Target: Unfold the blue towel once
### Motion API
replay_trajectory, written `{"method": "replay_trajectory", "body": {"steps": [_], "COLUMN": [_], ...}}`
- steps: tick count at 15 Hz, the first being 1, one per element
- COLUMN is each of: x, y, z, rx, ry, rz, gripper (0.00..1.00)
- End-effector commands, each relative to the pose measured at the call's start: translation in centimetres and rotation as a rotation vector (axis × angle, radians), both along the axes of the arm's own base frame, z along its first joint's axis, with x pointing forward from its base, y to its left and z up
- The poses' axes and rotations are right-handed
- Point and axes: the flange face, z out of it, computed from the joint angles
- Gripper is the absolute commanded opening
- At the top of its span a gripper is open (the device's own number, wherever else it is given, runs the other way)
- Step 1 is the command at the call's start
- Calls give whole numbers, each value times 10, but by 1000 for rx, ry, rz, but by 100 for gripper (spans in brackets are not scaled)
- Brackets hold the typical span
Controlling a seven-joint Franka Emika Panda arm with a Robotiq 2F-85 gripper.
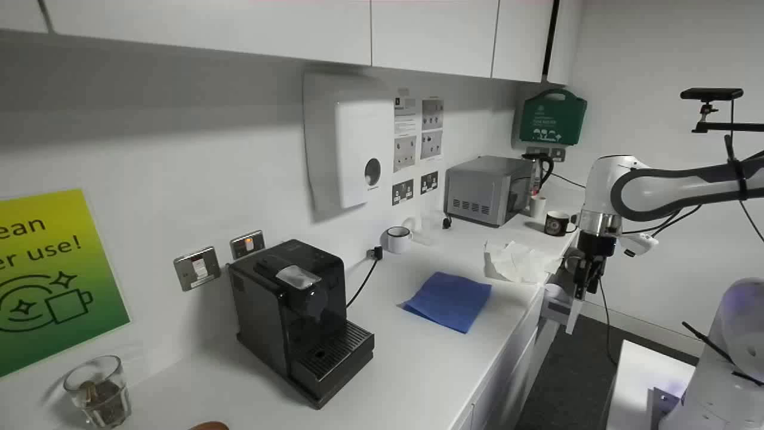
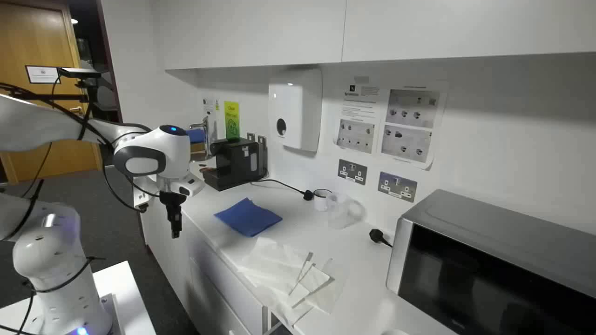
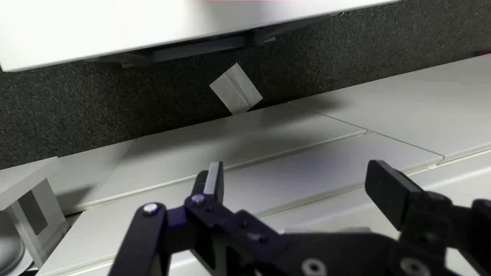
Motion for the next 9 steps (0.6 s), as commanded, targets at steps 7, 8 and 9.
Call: {"method": "replay_trajectory", "body": {"steps": [7, 8, 9], "x": [18, 23, 29], "y": [20, 29, 37], "z": [17, 23, 30], "rx": [-50, -74, -83], "ry": [-39, -62, -92], "rz": [21, 30, 35], "gripper": [100, 100, 100]}}
